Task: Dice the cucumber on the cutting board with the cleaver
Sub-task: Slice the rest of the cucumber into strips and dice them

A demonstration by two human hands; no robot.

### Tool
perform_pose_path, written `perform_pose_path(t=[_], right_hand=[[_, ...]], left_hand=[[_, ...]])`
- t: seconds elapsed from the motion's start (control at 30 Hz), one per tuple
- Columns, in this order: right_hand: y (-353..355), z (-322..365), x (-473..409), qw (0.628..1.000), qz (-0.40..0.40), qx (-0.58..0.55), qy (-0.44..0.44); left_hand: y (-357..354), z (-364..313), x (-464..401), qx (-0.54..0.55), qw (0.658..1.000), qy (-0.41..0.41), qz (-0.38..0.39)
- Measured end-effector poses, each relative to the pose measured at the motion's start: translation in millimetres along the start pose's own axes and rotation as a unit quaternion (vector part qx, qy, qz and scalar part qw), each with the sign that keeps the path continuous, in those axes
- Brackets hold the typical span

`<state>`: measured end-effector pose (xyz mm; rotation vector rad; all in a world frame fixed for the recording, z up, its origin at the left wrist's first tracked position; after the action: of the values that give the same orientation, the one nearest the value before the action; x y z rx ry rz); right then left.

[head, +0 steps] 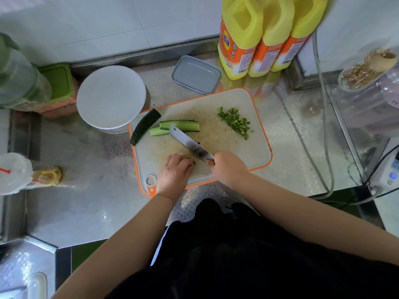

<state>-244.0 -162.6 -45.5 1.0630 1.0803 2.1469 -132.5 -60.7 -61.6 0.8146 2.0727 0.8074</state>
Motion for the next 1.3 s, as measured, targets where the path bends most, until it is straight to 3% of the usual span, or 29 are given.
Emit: perform_pose_path(t=[0.2,0.53,0.83,1.03,1.3], right_hand=[[-1,17,11,0.997,-0.032,0.044,0.063],[-20,20,13,0.994,0.002,0.100,0.052],[-15,5,4,1.000,0.021,0.006,0.011],[-4,19,12,0.998,-0.018,0.026,0.053],[-10,32,27,0.995,-0.013,0.054,0.083]], left_hand=[[0,3,8,-0.004,1.000,0.022,0.015],[1,5,4,0.024,1.000,0.002,0.005],[2,1,9,-0.024,1.000,-0.012,0.005],[11,-3,14,-0.027,1.000,-0.009,0.011],[10,1,12,-0.028,0.999,-0.008,0.014]])
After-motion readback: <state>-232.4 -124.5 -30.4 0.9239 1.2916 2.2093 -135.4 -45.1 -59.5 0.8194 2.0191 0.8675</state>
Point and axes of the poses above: each hand's wrist, its own x-axis away from the middle knuckle, its own y-axis out of the back of the hand, z = x × y, the point moved 9 cm from there along -x, towards the middle knuckle, and after that the axes turned 14 degrees about -z, right-handed, at the moved point
